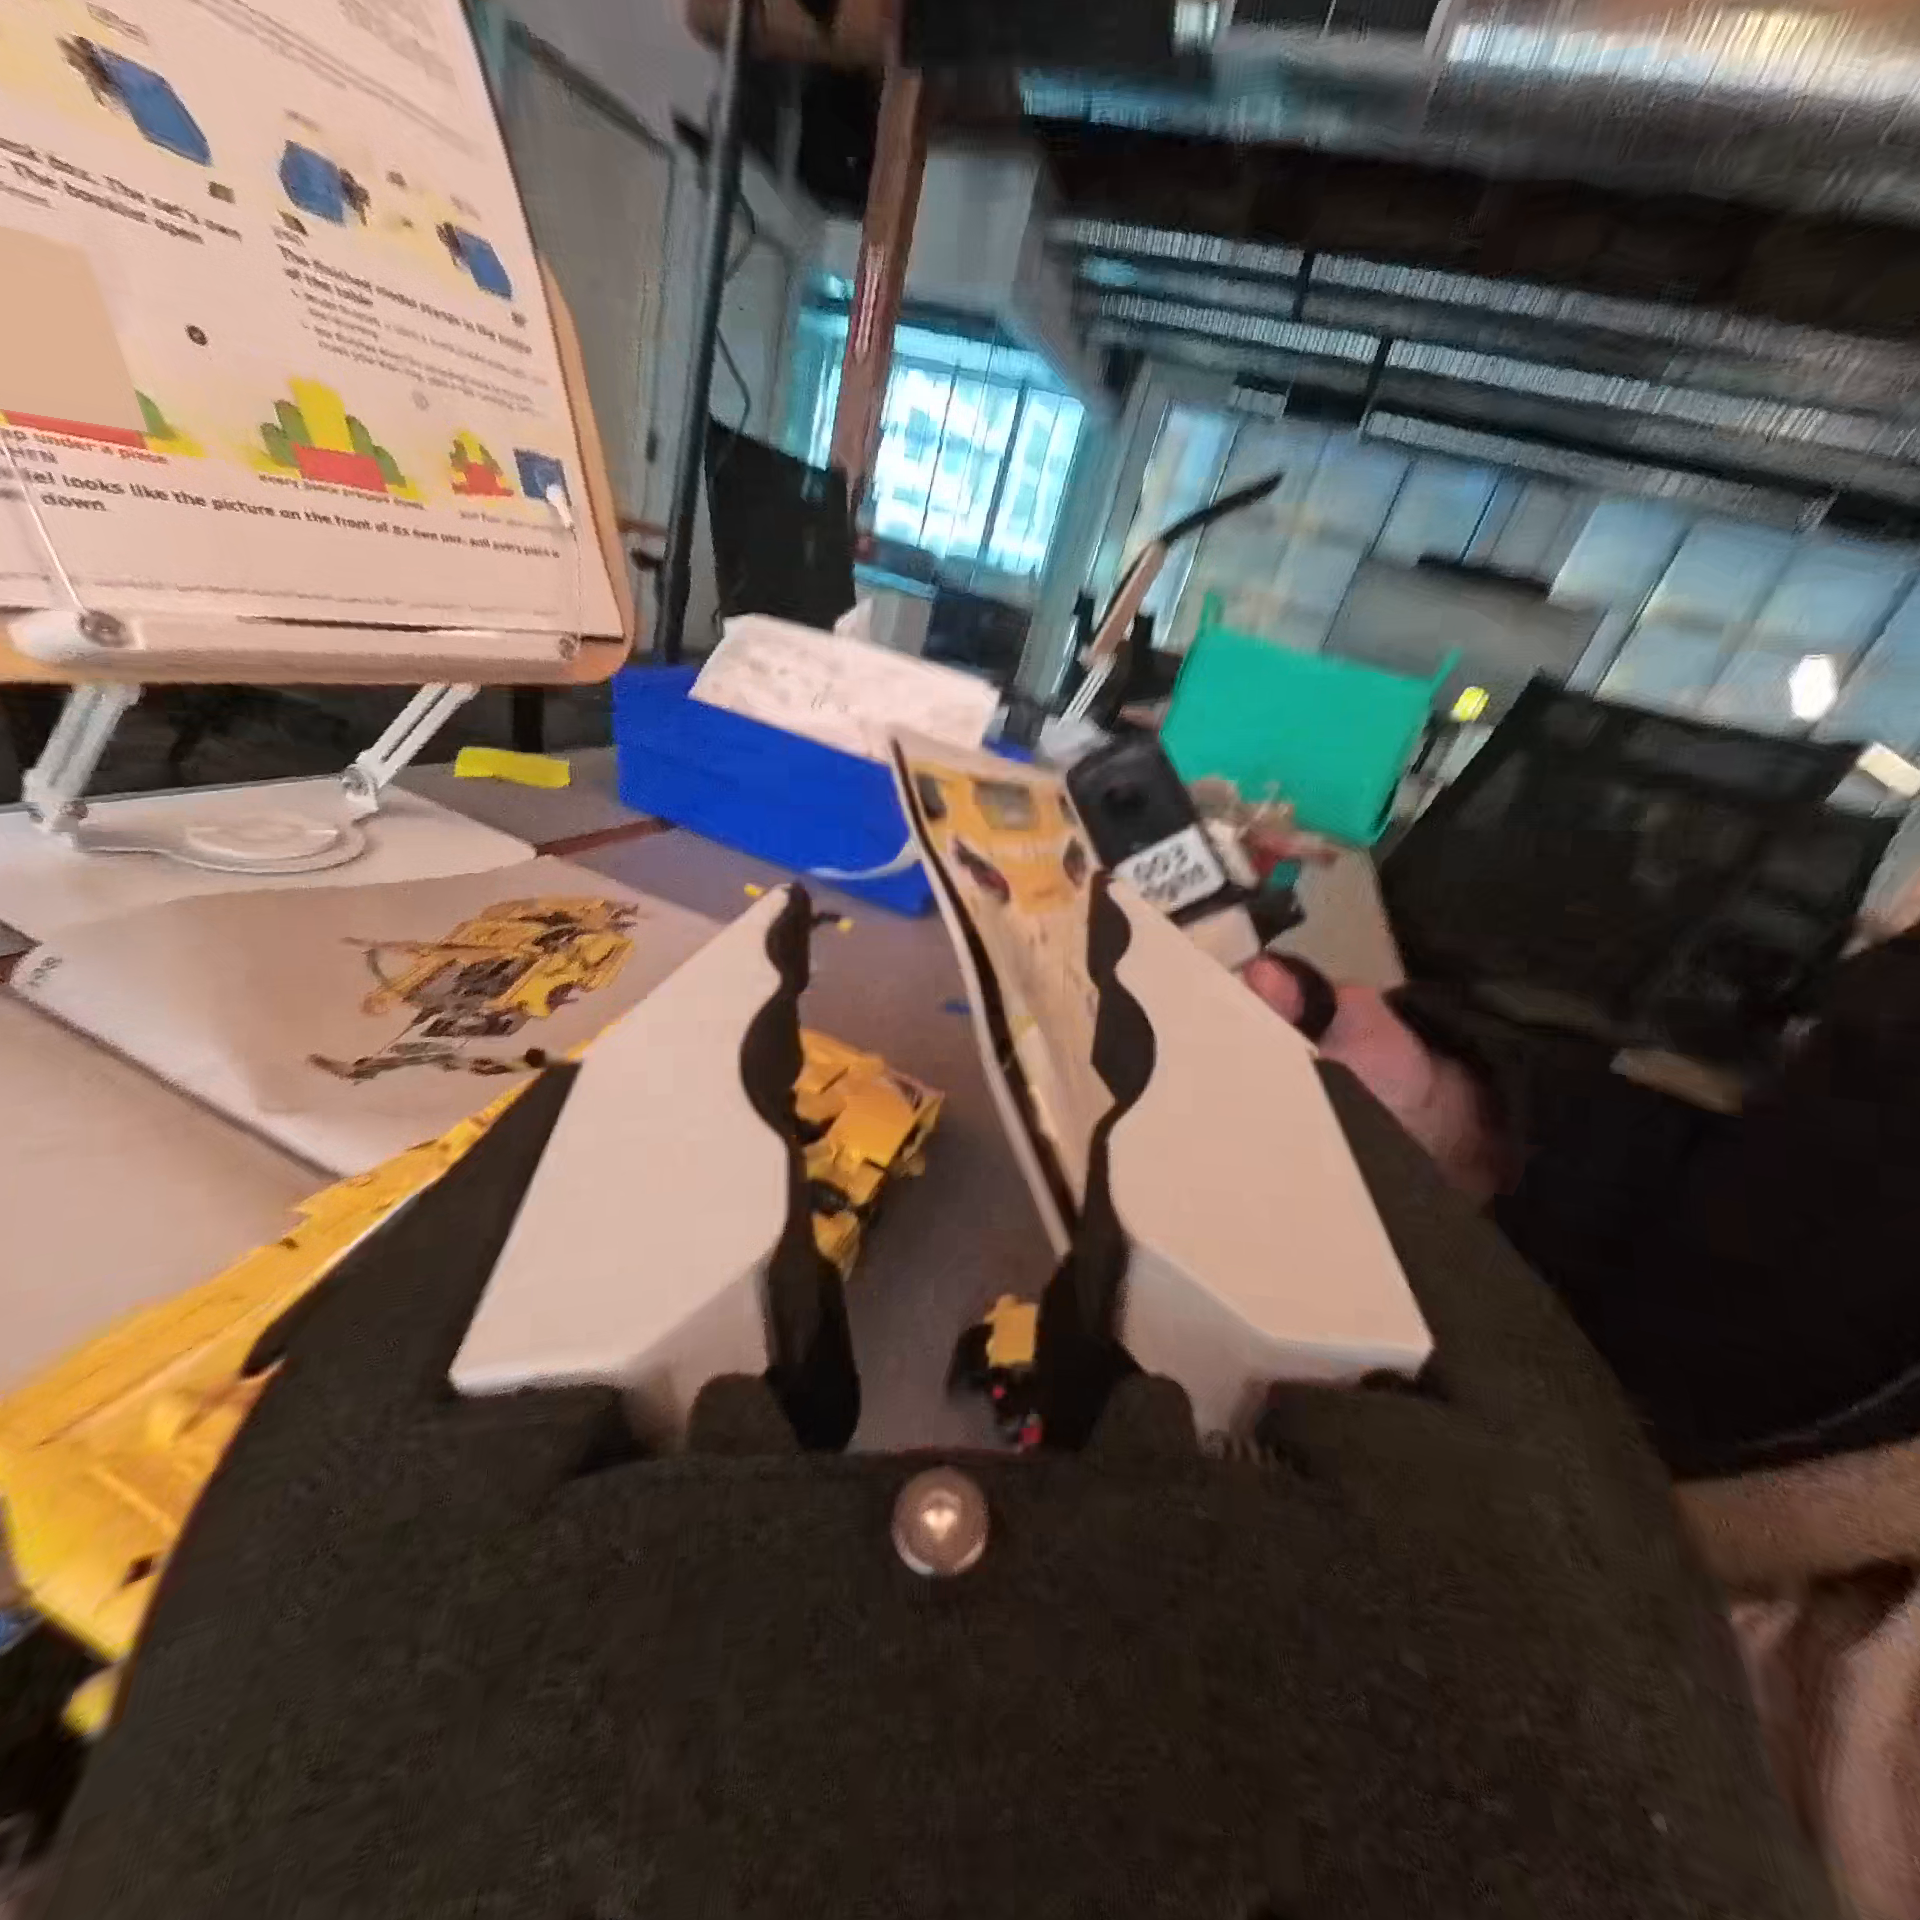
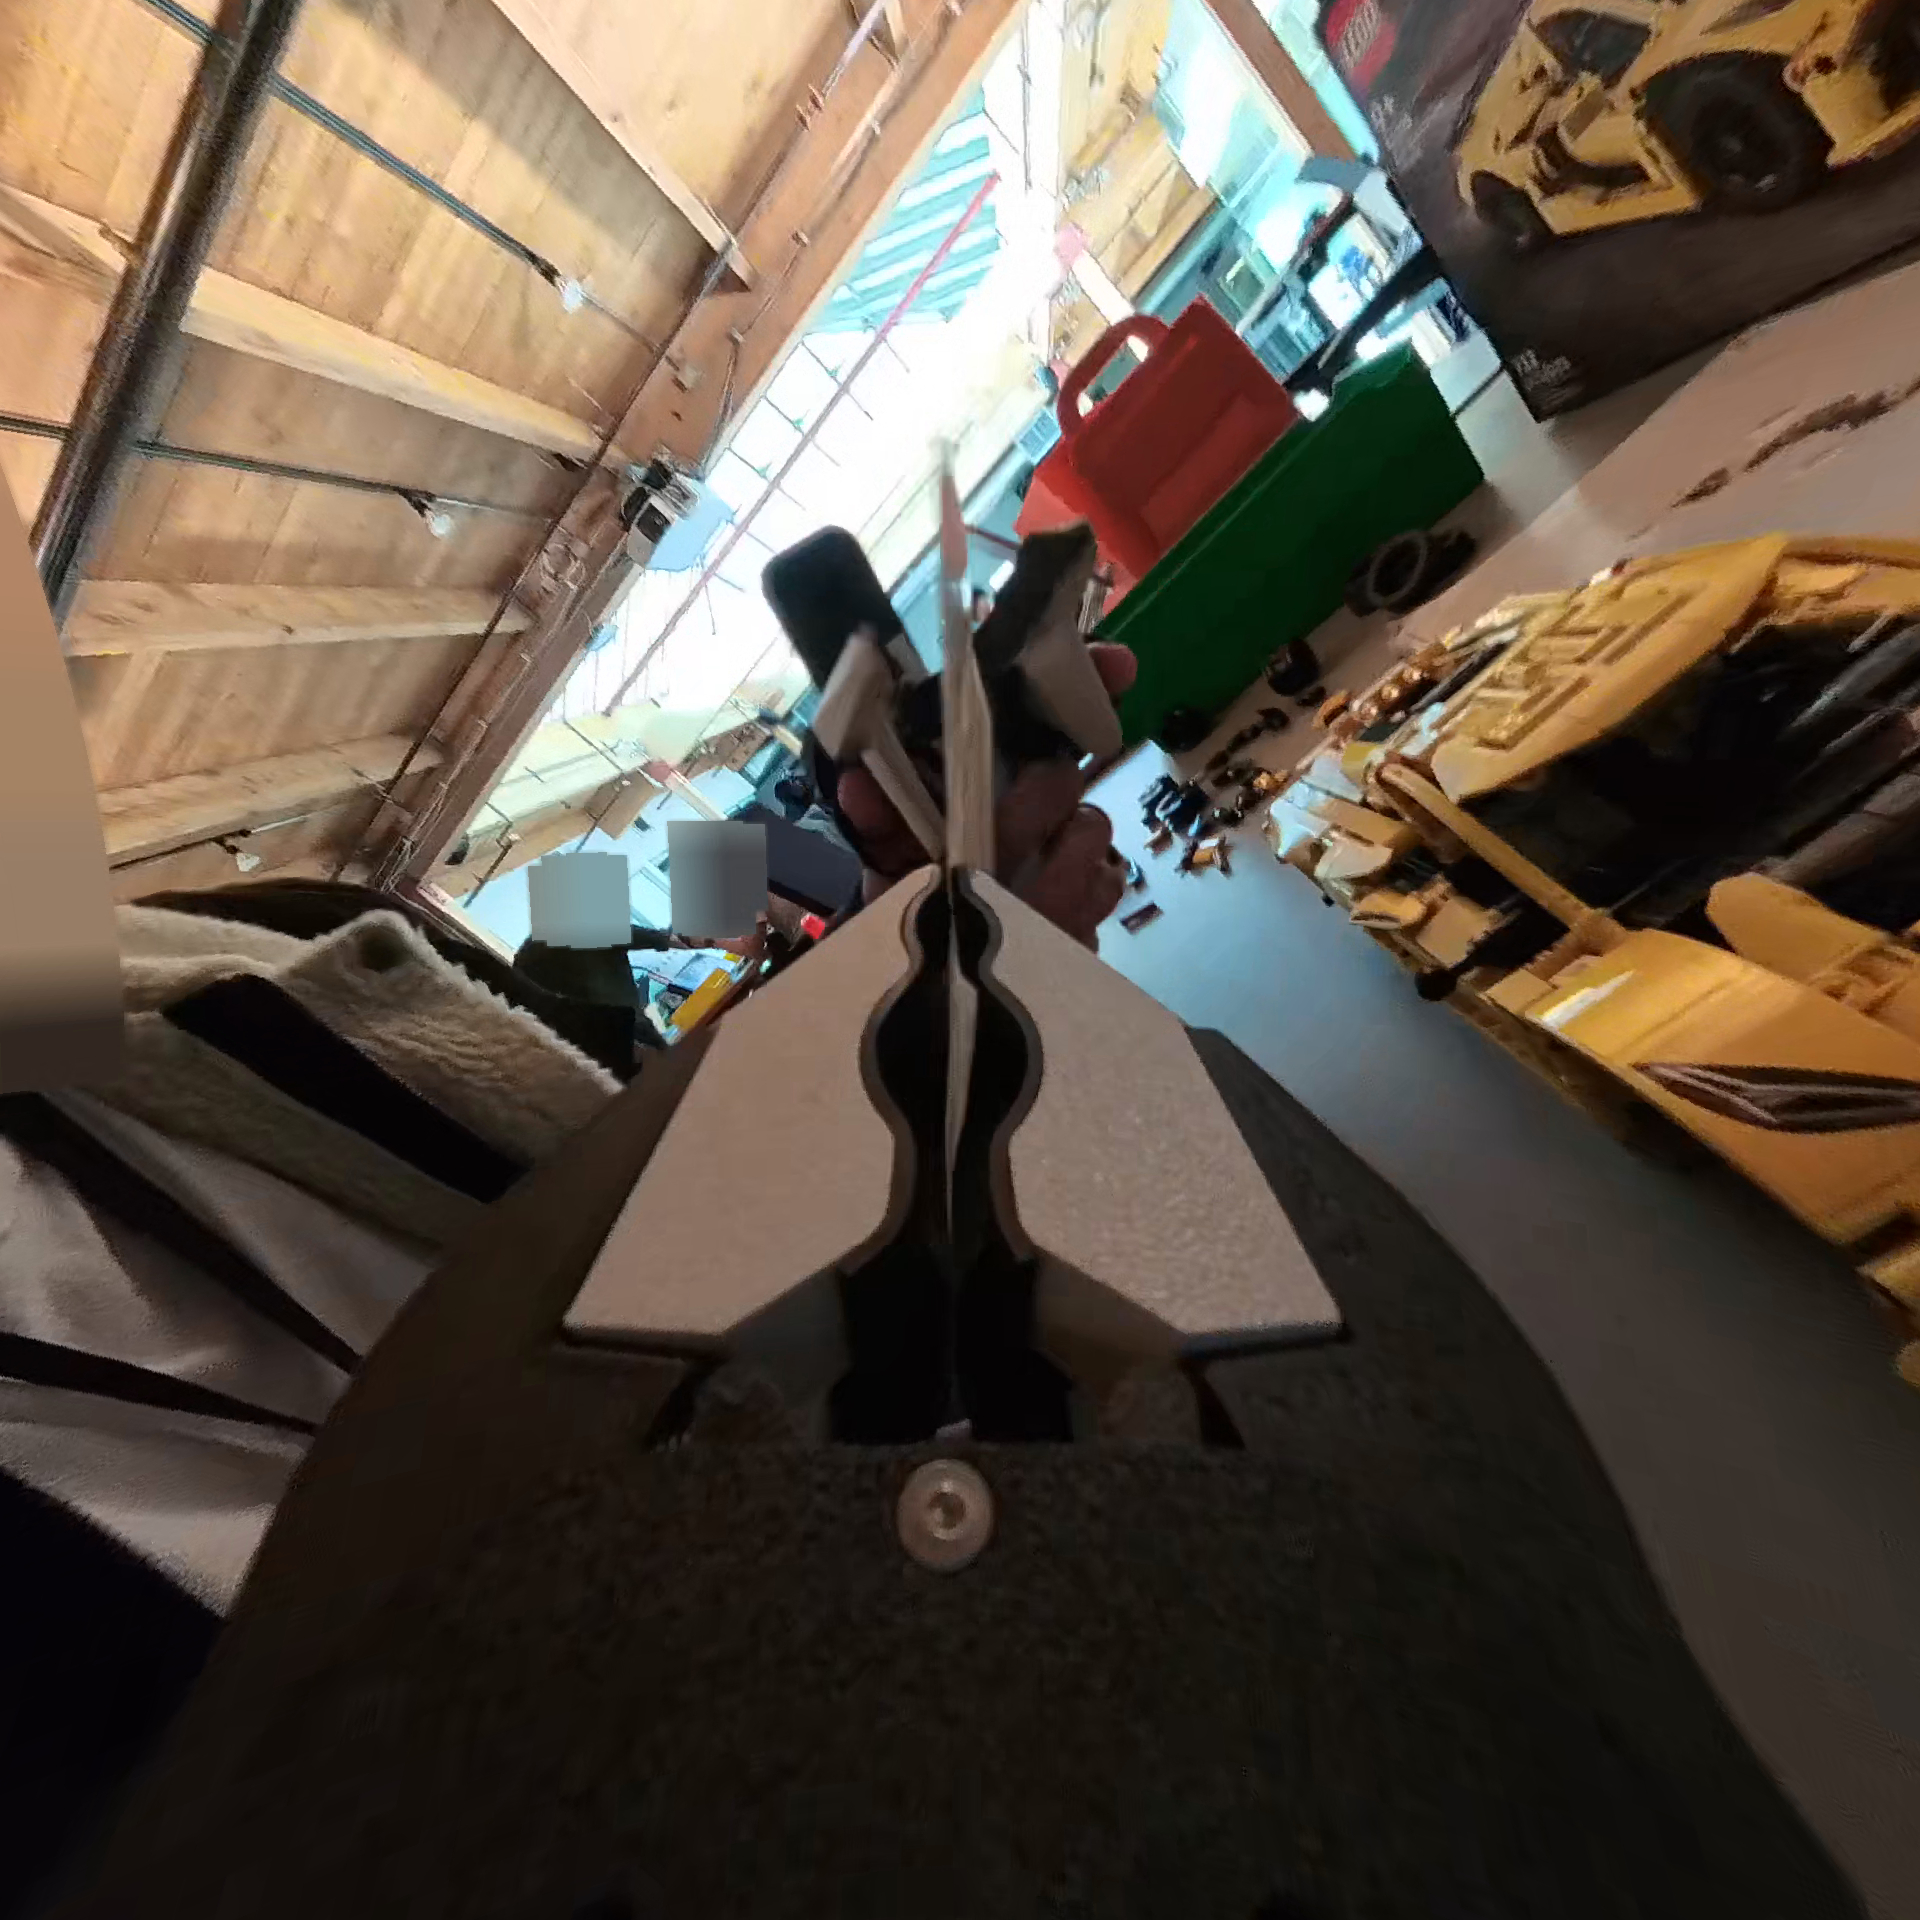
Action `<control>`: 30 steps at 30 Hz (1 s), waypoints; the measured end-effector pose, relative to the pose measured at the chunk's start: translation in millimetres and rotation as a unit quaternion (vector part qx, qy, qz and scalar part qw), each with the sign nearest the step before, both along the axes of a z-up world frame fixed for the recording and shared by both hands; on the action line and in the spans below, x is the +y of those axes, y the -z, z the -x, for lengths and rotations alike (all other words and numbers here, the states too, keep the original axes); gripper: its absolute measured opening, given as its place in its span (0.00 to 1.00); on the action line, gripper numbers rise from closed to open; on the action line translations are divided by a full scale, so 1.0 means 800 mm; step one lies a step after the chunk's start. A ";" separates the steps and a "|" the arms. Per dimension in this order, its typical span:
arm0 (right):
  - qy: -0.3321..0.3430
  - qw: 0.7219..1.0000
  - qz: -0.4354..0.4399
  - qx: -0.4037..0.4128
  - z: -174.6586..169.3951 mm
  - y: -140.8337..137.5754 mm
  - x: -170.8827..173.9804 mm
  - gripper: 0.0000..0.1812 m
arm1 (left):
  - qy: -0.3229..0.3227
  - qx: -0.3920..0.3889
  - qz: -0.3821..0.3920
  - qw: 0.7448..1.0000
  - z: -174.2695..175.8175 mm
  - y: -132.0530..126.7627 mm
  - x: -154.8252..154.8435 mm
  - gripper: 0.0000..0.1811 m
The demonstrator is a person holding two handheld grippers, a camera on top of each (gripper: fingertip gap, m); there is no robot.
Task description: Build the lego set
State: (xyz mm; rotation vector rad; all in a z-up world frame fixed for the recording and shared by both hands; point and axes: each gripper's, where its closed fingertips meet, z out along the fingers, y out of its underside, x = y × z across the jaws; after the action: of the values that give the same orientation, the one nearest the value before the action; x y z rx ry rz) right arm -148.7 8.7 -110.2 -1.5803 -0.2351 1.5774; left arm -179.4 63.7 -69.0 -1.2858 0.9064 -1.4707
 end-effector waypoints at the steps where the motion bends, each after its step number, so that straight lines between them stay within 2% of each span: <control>1: -0.010 1.000 0.005 0.000 0.004 0.003 -0.002 0.00 | 0.008 -0.022 0.027 0.999 0.003 -0.002 0.004 0.29; 3: -0.025 1.000 0.008 0.010 0.009 0.001 -0.003 0.00 | 0.033 -0.034 0.064 0.997 0.009 -0.003 0.008 0.29; 5: -0.027 0.999 0.012 0.014 0.009 0.002 -0.003 0.00 | 0.026 -0.018 0.066 0.997 0.011 0.007 0.013 0.27; 8: -0.031 0.999 0.015 0.020 0.009 0.002 -0.003 0.00 | 0.045 -0.001 0.045 0.998 0.011 0.014 0.001 0.12; 11: -0.028 0.999 0.014 0.022 0.008 0.001 -0.003 0.00 | 0.040 0.007 0.034 0.999 0.012 0.017 -0.001 0.04; 23: -0.036 0.999 0.011 -0.002 0.016 0.007 -0.006 0.00 | 0.048 -0.039 0.043 0.997 0.023 -0.001 -0.001 0.01; 30: -0.043 0.999 0.010 -0.009 0.021 0.009 -0.008 0.00 | 0.047 -0.039 0.047 0.997 0.027 0.000 0.001 0.00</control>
State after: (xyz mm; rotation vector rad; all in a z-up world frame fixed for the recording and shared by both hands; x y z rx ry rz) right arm -165.2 2.2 -117.4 -1.6193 -0.2998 1.6364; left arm -200.9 64.6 -68.6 -1.2592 0.8655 -1.6428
